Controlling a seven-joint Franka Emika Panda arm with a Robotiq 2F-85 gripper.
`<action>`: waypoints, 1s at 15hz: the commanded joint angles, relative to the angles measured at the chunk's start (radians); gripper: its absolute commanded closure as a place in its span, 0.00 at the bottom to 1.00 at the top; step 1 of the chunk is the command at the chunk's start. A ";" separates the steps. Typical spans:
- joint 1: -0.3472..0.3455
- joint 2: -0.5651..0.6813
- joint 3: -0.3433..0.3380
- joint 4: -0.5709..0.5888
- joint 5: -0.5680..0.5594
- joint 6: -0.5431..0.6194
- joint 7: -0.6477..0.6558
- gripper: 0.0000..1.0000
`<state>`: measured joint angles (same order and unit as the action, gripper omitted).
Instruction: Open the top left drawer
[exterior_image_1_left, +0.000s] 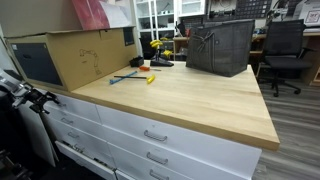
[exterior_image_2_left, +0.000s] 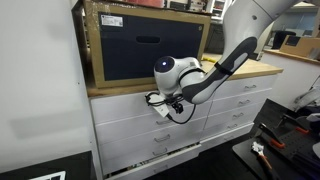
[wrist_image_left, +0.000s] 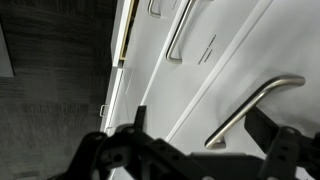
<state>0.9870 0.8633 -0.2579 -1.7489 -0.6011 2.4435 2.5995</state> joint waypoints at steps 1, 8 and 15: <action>0.077 0.034 -0.085 0.038 0.070 0.010 0.000 0.00; 0.150 0.040 -0.141 -0.012 0.190 0.081 0.000 0.00; 0.139 0.024 -0.149 -0.082 0.246 0.195 0.003 0.00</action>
<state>1.1207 0.9034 -0.3972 -1.7684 -0.3912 2.5569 2.5969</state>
